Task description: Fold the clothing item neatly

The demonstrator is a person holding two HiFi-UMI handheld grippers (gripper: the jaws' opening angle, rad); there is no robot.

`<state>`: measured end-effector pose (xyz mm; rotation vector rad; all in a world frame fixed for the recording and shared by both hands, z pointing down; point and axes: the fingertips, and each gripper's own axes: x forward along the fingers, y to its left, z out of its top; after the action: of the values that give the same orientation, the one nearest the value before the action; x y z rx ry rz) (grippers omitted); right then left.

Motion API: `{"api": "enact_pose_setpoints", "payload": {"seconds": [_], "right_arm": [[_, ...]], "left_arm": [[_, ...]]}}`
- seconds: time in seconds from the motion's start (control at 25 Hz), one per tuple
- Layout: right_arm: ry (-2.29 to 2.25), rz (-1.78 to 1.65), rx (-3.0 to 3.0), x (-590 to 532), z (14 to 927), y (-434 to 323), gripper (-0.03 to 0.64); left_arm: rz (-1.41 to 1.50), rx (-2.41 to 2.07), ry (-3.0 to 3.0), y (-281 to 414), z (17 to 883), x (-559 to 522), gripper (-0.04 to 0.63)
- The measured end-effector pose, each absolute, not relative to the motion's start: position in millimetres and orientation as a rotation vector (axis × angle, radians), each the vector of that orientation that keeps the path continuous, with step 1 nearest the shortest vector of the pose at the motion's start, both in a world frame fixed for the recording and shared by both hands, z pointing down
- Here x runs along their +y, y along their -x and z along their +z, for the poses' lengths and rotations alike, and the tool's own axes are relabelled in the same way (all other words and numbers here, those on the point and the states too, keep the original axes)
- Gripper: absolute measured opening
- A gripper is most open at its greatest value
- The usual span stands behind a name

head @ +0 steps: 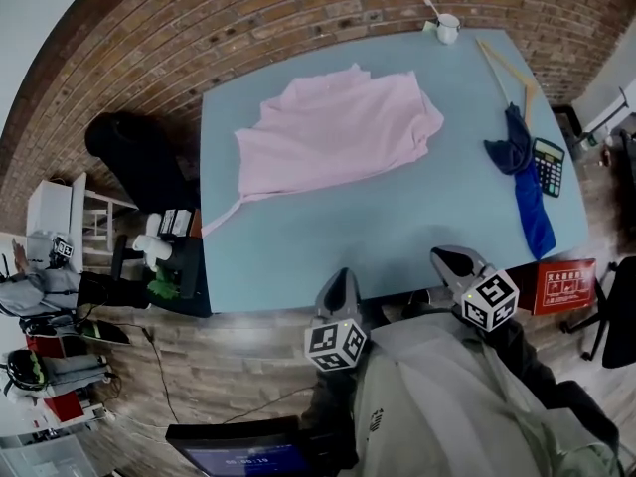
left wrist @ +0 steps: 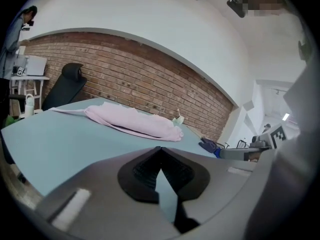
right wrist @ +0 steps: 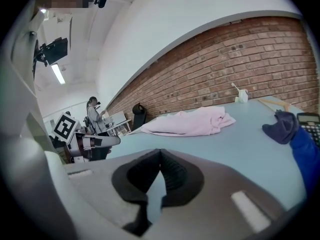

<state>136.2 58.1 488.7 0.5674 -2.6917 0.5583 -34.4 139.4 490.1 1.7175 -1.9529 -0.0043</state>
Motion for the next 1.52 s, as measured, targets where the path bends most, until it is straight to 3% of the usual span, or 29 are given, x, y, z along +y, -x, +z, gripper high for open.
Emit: {"api": "enact_pose_setpoints", "payload": {"seconds": [0.8,1.52], "right_arm": [[-0.827,0.606,-2.613,51,499,4,0.002],[-0.707,0.609,-2.590,26,507,-4,0.002]], "left_arm": [[0.000,-1.773,-1.845,192,495,102,0.008],[0.000,-1.812,-1.727,179,509,95,0.008]]}}
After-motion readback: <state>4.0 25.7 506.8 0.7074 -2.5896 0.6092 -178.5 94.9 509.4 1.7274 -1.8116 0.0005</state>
